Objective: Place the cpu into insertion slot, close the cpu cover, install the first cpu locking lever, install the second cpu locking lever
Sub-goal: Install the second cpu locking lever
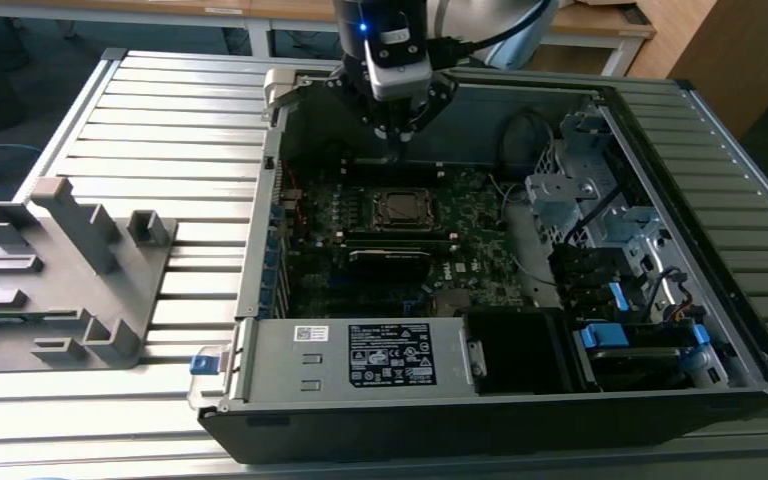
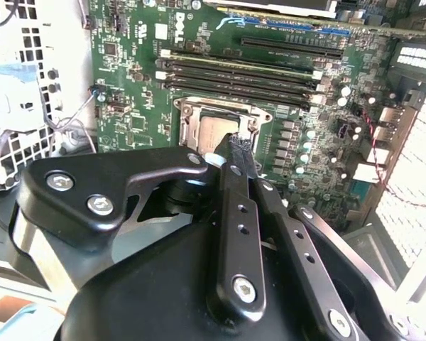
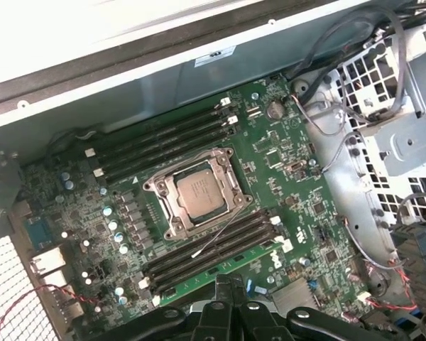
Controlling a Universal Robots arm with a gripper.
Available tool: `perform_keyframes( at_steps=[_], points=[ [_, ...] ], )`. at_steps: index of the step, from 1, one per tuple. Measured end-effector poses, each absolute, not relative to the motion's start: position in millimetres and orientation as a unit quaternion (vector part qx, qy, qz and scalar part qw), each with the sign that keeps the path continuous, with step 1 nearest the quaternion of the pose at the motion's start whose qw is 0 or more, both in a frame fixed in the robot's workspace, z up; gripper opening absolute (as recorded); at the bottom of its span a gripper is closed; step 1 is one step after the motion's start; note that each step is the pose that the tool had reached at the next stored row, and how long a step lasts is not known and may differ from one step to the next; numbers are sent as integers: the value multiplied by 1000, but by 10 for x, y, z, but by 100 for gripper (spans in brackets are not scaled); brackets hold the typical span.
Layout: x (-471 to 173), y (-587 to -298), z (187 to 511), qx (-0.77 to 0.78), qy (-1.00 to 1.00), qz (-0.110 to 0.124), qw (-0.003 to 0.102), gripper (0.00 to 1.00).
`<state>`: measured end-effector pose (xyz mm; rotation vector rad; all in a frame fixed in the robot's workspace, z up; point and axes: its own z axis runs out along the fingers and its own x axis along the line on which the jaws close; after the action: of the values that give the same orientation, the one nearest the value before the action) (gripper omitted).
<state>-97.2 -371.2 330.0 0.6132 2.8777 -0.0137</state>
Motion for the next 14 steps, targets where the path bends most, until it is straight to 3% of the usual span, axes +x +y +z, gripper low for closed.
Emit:
perform_keyframes(
  at_steps=[14],
  points=[
    [-972, -3711, 3353, 228, 968, -5, 108, 11]
  ],
)
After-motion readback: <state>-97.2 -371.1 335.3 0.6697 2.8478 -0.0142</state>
